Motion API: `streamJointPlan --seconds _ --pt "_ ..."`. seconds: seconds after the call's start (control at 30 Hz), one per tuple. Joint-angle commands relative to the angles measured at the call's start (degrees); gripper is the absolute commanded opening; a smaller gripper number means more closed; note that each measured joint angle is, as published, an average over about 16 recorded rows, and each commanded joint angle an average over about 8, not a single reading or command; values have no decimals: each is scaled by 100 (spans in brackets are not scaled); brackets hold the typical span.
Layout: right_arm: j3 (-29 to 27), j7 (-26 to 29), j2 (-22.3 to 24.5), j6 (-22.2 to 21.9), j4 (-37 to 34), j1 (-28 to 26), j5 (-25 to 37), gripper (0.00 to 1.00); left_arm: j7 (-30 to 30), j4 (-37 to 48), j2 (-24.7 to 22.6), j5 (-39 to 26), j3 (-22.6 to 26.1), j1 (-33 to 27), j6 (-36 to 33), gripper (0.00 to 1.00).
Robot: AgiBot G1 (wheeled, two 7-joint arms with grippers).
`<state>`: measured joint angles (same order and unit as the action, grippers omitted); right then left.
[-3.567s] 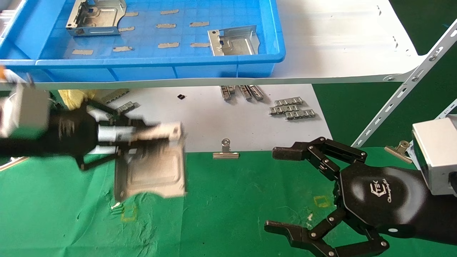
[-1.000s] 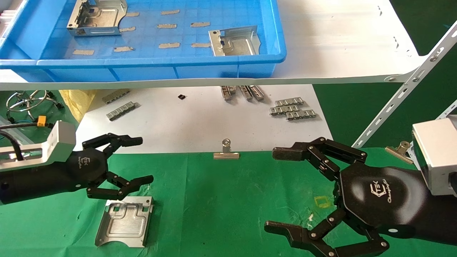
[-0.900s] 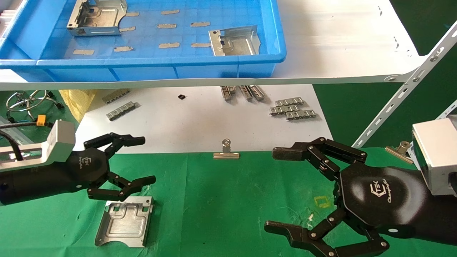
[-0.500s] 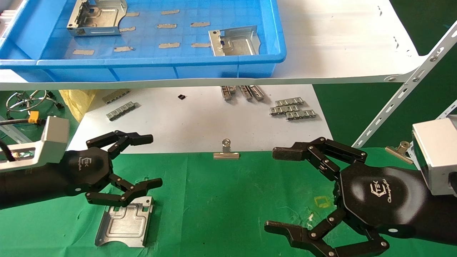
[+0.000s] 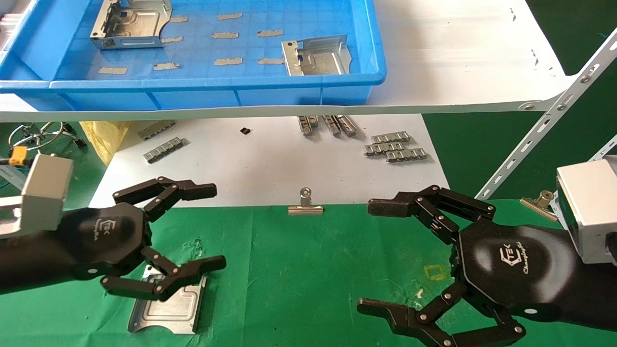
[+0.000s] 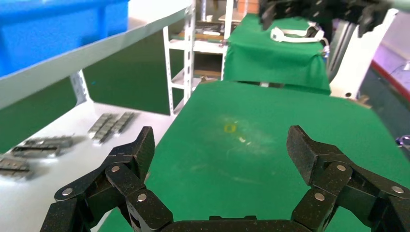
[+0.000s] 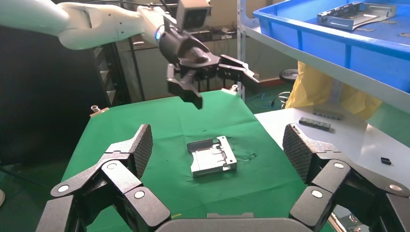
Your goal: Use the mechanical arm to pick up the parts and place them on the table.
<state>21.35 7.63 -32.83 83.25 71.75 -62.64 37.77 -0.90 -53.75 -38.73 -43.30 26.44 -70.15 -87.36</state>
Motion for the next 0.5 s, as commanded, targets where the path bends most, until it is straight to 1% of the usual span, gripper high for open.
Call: streamJointPlan --seconds 0.03,0.5 --pt "0 0 0 0 0 0 0 100 131 -222 42 16 -117 96 19 100" --pt "0 0 0 0 0 0 0 100 1018 -1733 324 126 -911 751 146 100"
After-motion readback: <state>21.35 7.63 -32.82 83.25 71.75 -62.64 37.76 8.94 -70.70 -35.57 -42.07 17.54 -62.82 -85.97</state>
